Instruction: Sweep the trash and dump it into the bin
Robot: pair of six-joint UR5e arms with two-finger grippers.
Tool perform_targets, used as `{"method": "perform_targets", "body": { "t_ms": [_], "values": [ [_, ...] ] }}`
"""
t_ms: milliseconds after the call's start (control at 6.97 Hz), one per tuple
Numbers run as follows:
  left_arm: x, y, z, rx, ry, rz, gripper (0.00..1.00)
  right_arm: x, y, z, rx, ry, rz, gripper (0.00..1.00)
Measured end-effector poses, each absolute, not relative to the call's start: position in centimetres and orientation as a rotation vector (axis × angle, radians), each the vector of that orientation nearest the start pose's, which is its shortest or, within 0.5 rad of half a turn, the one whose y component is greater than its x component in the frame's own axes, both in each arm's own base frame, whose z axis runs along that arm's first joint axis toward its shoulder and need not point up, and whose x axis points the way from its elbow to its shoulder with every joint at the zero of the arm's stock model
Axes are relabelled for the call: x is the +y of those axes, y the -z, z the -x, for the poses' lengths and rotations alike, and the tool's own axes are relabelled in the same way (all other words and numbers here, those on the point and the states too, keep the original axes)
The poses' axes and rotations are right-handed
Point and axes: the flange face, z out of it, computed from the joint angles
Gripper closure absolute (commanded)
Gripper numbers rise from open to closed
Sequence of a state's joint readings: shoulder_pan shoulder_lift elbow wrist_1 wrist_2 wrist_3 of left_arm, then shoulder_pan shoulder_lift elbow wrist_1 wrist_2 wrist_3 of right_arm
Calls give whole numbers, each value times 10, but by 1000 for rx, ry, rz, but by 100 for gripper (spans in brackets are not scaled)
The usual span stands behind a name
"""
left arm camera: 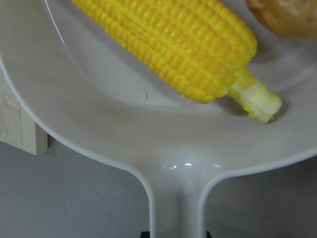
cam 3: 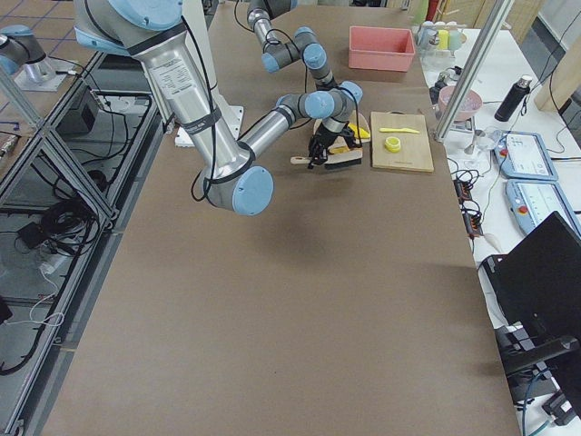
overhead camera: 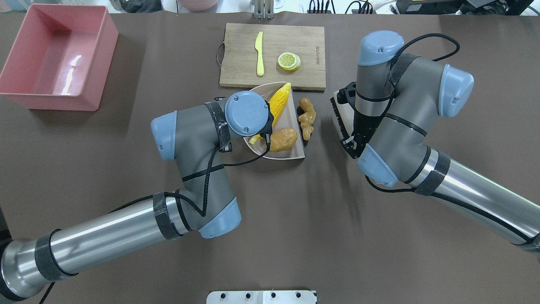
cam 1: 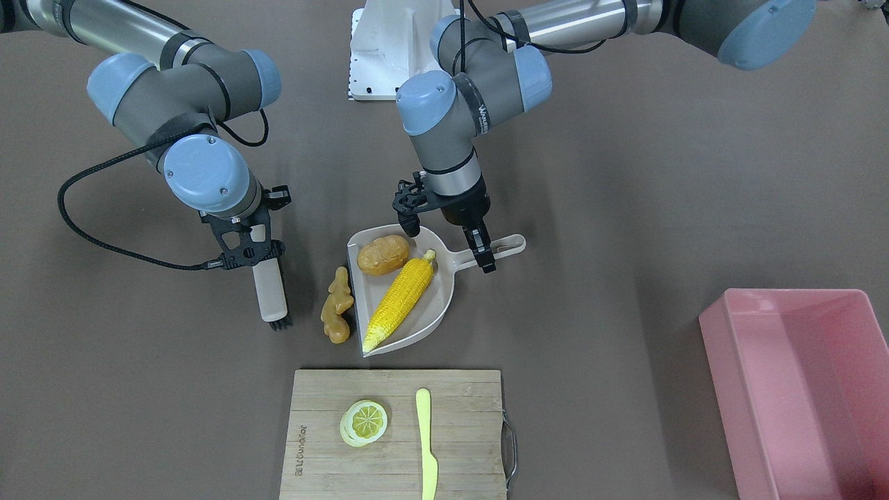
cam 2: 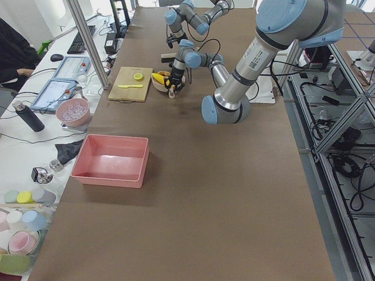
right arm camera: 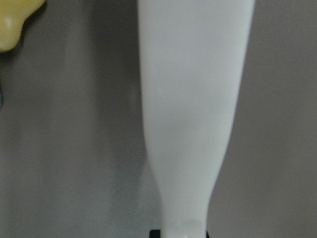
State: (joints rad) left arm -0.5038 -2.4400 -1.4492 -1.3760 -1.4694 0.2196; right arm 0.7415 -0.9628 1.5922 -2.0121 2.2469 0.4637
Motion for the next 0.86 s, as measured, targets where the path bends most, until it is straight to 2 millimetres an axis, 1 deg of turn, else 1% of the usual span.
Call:
{"method": "perform_targets", "body": {
  "t_ms": [143, 287, 430, 574, 860],
  "values": [
    [-487, -203, -588, 144, -1226, -578, 100, -511, -342, 454, -657, 418, 256, 100],
    [-488, -206, -589, 141, -1229, -573, 100, -514, -341, 460, -666, 422, 245, 100],
    [-488, -208, -590, 139, -1231, -568, 100, -515, -334, 464, -674, 423, 237, 100],
    [-489, -209, -590, 138, -1232, -567, 100, -513, -328, 471, -679, 423, 235, 100],
    [-489, -210, -590, 138, -1233, -564, 100, -507, -323, 480, -679, 424, 241, 100]
  ]
}}
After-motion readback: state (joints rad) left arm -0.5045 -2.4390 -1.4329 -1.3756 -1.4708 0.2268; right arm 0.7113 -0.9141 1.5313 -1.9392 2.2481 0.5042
